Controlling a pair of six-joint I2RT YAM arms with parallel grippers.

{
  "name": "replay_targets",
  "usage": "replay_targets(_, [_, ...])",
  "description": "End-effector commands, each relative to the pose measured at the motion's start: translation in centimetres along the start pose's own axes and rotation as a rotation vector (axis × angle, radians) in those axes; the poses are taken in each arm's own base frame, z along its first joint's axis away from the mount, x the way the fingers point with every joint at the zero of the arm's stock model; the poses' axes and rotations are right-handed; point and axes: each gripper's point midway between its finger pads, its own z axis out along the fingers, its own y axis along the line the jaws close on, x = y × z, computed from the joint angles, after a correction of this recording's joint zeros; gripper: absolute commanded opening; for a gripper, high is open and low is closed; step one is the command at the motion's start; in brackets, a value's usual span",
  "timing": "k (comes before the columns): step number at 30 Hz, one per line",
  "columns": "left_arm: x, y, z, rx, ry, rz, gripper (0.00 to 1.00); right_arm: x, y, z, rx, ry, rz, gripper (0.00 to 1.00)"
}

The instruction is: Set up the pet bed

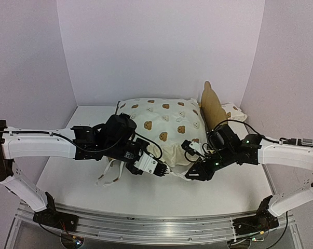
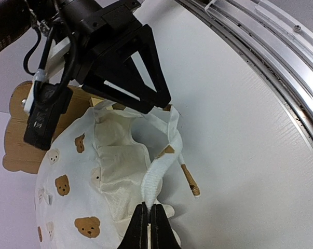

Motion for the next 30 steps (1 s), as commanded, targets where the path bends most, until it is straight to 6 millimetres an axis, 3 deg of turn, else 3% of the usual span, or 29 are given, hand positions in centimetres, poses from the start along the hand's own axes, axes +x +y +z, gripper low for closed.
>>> replay_targets(1, [-0.8, 1.8, -1.2, -0.072, -0.021, -0.004, 0.0, 1.3, -0.8, 0.6, 0.045, -0.008, -0.095, 0.31])
replay_targets(8, [-0.8, 1.8, -1.2, -0.072, -0.022, -0.014, 0.0, 0.4, -2.5, 2.2, 0.115, -0.038, -0.151, 0.32])
replay_targets(19, [-0.5, 2.7, -1.1, -0.098, 0.0, -0.038, 0.0, 0.0, -1.1, 4.2, -0.005, -0.004, -0.132, 0.27])
replay_targets(23, [-0.1, 2.7, -1.1, -0.098, 0.011, -0.055, 0.0, -0.5, -1.2, 4.3, -0.003, -0.006, -0.094, 0.1])
replay_targets(26, [1.3, 2.4, -0.9, -0.09, 0.056, -0.087, 0.0, -1.2, -1.0, 2.5, 0.019, -0.005, -0.032, 0.0])
replay_targets(30, [6.6, 1.5, -0.1, -0.086, 0.21, -0.225, 0.0, -2.1, 0.3, -3.1, 0.017, 0.013, 0.036, 0.0])
